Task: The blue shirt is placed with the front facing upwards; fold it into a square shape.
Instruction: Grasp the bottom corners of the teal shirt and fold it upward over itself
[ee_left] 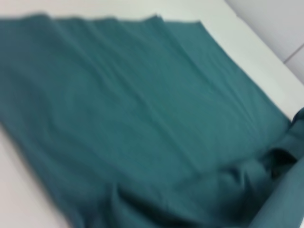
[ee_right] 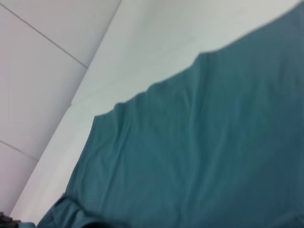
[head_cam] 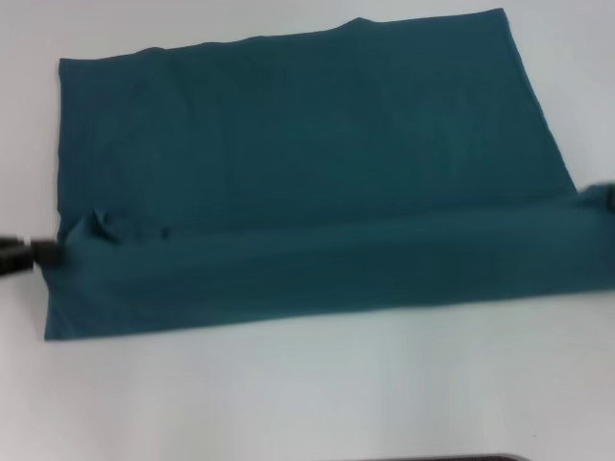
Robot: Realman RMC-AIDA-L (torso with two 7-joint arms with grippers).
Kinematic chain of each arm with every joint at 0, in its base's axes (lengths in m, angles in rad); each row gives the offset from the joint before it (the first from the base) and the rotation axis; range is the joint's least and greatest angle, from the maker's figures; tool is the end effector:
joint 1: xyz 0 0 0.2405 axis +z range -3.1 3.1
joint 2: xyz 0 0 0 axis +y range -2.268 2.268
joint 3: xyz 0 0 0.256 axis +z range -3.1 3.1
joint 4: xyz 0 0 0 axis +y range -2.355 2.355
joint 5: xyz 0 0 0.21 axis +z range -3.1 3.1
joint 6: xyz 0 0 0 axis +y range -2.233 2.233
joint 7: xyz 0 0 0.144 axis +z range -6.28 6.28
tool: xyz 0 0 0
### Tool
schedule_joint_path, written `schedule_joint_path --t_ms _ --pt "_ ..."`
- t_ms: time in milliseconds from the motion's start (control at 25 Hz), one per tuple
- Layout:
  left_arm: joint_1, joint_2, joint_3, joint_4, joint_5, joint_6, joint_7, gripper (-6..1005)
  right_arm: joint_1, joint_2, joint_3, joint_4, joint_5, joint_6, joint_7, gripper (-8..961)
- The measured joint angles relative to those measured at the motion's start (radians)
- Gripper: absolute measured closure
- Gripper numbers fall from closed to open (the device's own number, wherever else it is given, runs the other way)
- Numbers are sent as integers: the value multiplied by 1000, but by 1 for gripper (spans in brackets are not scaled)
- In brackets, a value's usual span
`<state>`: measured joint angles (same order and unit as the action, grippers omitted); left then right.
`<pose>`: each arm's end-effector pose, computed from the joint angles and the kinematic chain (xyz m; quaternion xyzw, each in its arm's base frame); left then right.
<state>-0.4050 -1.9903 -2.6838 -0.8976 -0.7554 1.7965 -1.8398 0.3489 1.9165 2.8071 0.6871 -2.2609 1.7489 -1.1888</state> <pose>-0.3372 0.2747 0.0814 -0.8753 -0.4541 -0.1173 0.1181 0.3652 0.2592 0.0943 -0.7811 0.5624 0.2326 0.1393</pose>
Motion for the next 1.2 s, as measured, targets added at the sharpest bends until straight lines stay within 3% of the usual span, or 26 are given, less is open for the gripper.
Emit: schedule_joint_path --t_ms 320,400,640,800,960,1200 --pt "-135 11 -44 4 -1 -123 -74 955 130 9 -4 -15 8 -173 57 917" --pt "-195 6 -33 14 1 -217 -100 955 161 13 -6 -35 9 -228 57 917" --pt "-283 10 5 114 6 -440 -126 954 246 27 -26 -123 9 -441 39 917" --pt "-316 15 48 173 3 -550 -129 953 296 47 -52 -176 10 -586 11 917" --pt "-332 7 83 190 1 -638 -130 952 331 67 -65 -208 11 -704 -19 917" --pt "-344 2 88 214 0 -718 -132 951 366 89 -68 -221 14 -832 -45 917"
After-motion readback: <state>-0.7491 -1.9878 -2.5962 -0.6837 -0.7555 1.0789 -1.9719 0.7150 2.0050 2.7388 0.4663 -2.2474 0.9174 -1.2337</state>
